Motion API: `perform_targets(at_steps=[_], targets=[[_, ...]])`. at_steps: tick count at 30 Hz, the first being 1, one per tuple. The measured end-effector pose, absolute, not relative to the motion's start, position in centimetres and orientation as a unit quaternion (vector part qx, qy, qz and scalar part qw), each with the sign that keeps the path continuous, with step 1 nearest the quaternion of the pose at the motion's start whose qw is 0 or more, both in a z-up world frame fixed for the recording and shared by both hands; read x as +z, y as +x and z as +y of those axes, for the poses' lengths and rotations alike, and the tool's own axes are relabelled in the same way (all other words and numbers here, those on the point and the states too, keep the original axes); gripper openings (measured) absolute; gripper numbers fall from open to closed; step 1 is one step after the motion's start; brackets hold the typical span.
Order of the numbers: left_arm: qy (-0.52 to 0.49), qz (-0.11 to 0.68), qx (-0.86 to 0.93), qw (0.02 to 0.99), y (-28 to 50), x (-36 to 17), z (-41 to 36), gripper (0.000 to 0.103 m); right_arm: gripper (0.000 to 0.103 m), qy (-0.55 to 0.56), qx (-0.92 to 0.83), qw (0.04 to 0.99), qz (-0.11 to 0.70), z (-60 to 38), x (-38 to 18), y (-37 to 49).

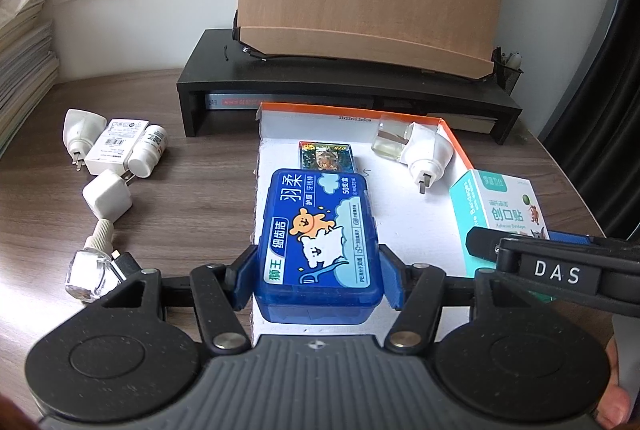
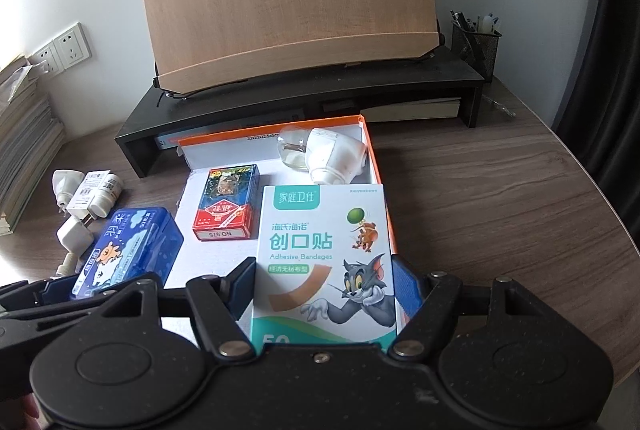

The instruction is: Organize rigid objects

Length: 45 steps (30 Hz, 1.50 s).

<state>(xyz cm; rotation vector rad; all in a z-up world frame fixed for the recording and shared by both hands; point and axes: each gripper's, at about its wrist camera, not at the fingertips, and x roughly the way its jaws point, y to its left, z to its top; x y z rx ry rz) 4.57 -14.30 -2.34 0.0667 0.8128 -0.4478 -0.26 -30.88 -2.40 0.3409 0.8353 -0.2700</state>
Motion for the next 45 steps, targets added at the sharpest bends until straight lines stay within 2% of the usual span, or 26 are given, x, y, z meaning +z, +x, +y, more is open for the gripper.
perform_targets(at_steps=[45], targets=[[0.032, 0.401, -0.214, 0.890, 5.6, -3.1, -14.9, 0.061, 0.084, 0.160, -0.132, 0.889, 0.408, -31.6, -3.0, 1.5]])
